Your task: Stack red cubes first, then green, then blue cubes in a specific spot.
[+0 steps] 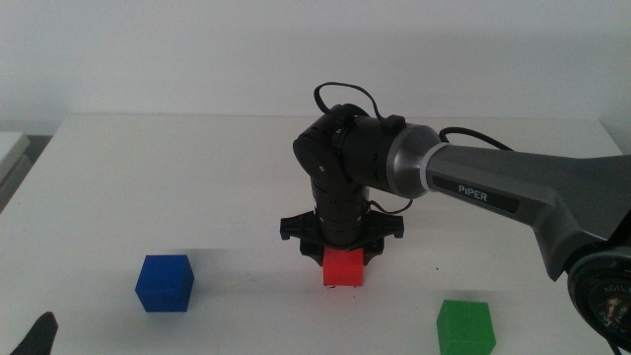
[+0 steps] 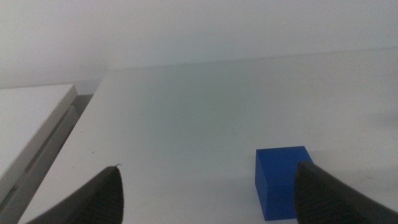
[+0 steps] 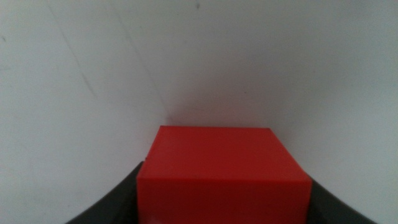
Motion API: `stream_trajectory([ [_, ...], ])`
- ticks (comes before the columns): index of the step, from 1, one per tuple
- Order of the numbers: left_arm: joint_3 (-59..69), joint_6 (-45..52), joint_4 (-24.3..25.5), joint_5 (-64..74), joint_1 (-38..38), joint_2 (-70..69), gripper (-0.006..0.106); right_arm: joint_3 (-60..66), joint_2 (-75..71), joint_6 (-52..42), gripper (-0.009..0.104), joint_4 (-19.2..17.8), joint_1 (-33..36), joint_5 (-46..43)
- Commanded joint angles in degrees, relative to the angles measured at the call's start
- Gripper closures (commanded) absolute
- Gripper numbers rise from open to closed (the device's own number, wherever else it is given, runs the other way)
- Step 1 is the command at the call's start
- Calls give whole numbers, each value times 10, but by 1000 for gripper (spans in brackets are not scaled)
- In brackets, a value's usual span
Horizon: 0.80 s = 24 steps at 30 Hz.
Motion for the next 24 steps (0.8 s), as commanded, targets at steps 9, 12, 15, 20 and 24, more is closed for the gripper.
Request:
stream_trajectory([
  [9, 0, 0, -1, -7, 1, -2, 7, -5, 1, 3, 53, -20, 2, 13],
  [12, 0, 0, -1, -7, 1, -2, 7, -5, 1, 2, 29, -29, 2, 13],
  [15, 0, 0, -1, -7, 1, -2, 7, -5, -14, -10, 9, -30, 2, 11],
  [20, 0, 0, -1, -7, 1, -2, 7, -3, -141, -69, 2, -40, 12, 36],
  [24, 0, 0, -1, -7, 1, -2, 7, 78, -265, -78, 2, -64, 16, 51],
])
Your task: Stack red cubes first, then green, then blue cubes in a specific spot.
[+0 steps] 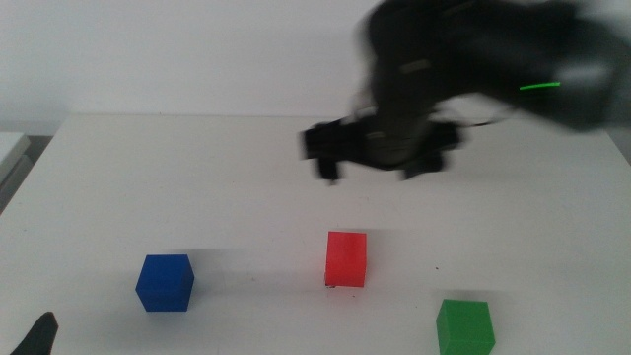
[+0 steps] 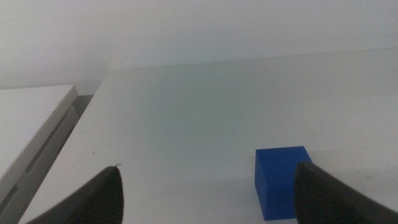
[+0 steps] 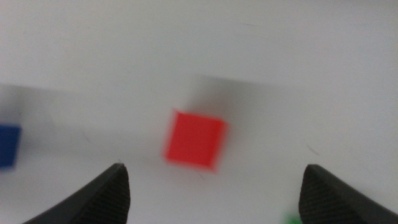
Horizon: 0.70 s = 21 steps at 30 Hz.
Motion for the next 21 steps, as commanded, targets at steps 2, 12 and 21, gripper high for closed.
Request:
stream_trajectory([
  [2, 0, 0, -1, -7, 1, -2, 7, 130, -105, 27, 2, -17, 1, 24],
  [12, 0, 0, -1, -7, 1, -2, 7, 411, -210, 137, 2, -19, -28, -89],
  [21, 0, 0, -1, -7, 1, -2, 7, 456, -133, 138, 2, 5, -45, -178],
])
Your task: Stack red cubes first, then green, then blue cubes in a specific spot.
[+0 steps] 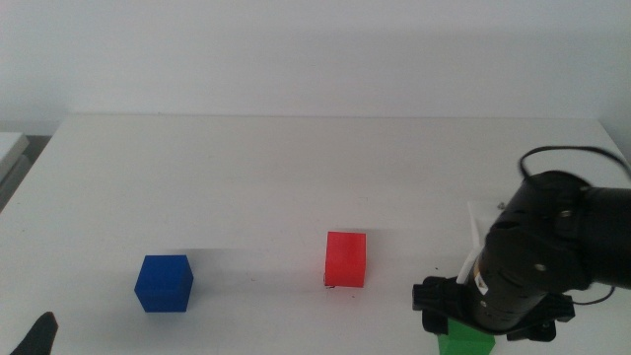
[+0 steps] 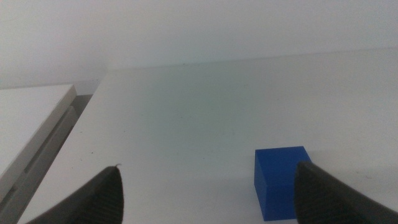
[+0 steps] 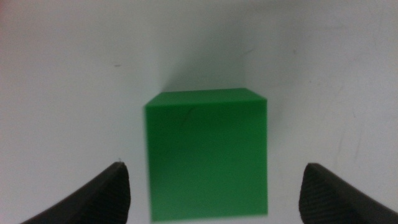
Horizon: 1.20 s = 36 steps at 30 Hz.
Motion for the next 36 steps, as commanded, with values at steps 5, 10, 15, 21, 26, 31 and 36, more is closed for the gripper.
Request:
stream_trajectory([
  [5, 0, 0, -1, -7, 1, -2, 7, 4, 39, 3, 2, -5, -7, -29],
  [10, 0, 0, -1, -7, 1, -2, 7, 6, 60, 7, 10, -7, -8, -54],
  [15, 0, 0, -1, -7, 1, -2, 7, 6, 68, 14, 51, -15, -16, -53],
  [21, 0, 0, -1, -7, 1, -2, 7, -47, 43, 12, 97, -22, -12, 63],
  [26, 0, 0, -1, -7, 1, -2, 7, -220, 51, -20, 95, -39, 12, 164],
  [31, 0, 0, -1, -7, 1, -2, 7, -377, 125, -54, 95, -26, 18, 196],
  [36, 0, 0, -1, -7, 1, -2, 7, -495, 225, -80, 94, -6, 27, 196],
])
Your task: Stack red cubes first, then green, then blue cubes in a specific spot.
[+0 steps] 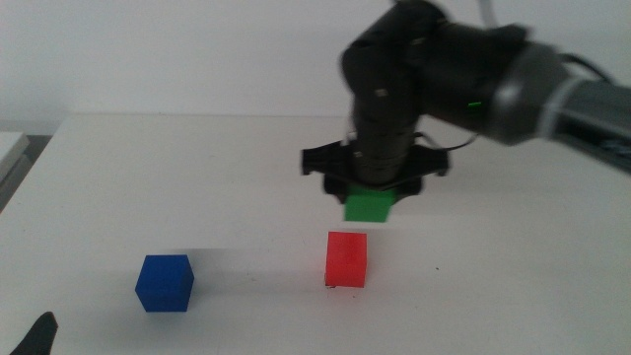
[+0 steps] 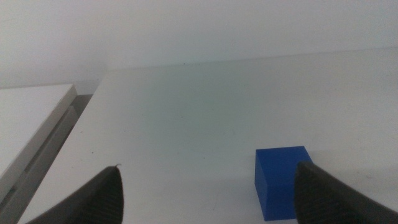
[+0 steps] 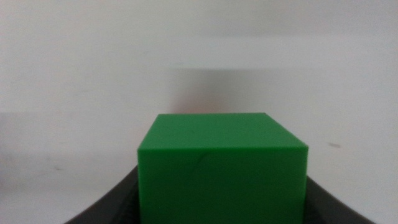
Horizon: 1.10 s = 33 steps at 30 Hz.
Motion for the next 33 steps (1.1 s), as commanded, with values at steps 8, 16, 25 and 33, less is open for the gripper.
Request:
stream_trajectory([
  [8, 0, 0, -1, -7, 1, -2, 7, -55, 93, -22, 94, 28, 4, 11],
  [16, 0, 0, -1, -7, 1, -2, 7, -55, 113, -16, 94, 46, 2, 11],
  [25, 0, 0, -1, -7, 1, -2, 7, -55, 113, -4, 94, 49, 2, 11],
  [33, 0, 0, -1, -7, 1, -2, 7, -55, 113, 14, 94, 37, 2, 11],
])
